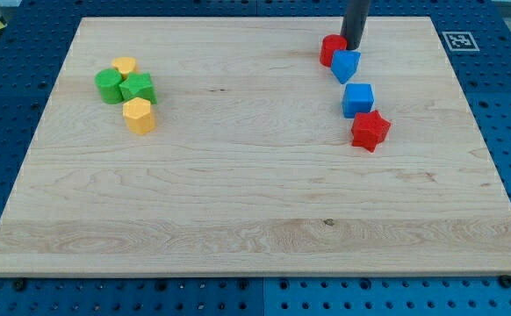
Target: Place the blue triangle right to the yellow hexagon
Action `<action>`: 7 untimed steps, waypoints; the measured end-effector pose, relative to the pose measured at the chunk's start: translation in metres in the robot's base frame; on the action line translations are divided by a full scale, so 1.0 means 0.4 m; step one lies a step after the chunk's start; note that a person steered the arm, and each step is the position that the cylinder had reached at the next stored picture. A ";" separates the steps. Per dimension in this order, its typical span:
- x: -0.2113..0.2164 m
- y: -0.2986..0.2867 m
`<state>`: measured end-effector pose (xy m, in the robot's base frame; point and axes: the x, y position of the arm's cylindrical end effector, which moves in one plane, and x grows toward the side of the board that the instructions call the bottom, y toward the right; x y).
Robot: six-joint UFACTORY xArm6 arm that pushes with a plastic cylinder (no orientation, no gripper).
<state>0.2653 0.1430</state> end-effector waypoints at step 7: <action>0.191 -0.024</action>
<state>0.3416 0.1333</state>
